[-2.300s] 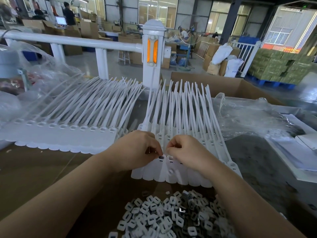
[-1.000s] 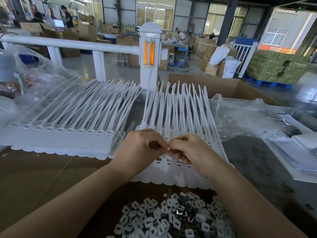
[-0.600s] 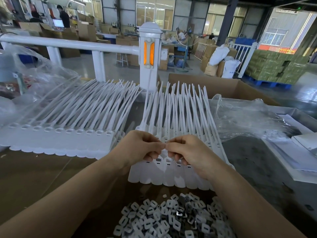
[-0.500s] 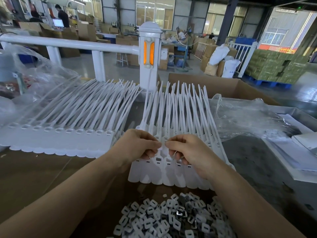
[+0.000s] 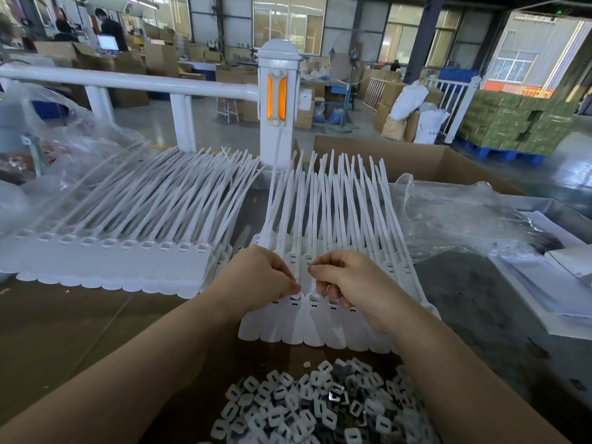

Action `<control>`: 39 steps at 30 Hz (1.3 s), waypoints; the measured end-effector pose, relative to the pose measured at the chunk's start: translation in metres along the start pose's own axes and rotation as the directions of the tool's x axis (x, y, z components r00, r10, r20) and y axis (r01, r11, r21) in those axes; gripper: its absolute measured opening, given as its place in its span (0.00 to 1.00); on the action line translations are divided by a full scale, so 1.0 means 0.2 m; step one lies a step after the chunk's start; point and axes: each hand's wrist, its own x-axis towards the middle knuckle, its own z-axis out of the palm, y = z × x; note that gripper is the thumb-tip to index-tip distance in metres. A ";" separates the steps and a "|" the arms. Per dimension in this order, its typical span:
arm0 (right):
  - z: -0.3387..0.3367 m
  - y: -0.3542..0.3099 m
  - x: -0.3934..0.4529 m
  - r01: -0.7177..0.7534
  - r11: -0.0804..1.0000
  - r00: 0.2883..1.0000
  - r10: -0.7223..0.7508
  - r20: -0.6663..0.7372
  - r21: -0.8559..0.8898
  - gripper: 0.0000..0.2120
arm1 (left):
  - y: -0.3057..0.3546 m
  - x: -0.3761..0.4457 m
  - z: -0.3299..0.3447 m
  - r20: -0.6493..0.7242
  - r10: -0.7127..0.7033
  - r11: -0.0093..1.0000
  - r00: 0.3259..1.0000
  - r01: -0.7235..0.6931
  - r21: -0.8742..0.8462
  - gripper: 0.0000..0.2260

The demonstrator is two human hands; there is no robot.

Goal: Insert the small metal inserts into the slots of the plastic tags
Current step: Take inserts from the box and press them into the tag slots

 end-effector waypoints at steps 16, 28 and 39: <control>0.00 0.00 -0.01 0.016 1.000 1.000 -0.016 0.009 -0.008 0.04 | -0.03 -0.02 -0.01 0.028 0.206 0.947 0.978 -0.206 0.246 0.08; 0.01 0.00 -0.01 0.021 1.000 1.000 -0.020 0.014 -0.006 0.04 | -0.05 -0.02 0.00 -0.012 0.129 0.977 0.992 -0.125 0.175 0.07; 0.02 0.00 -0.01 0.020 1.000 1.000 -0.020 0.006 -0.009 0.04 | -0.01 -0.02 0.01 -0.035 0.024 0.965 0.999 -0.014 0.262 0.10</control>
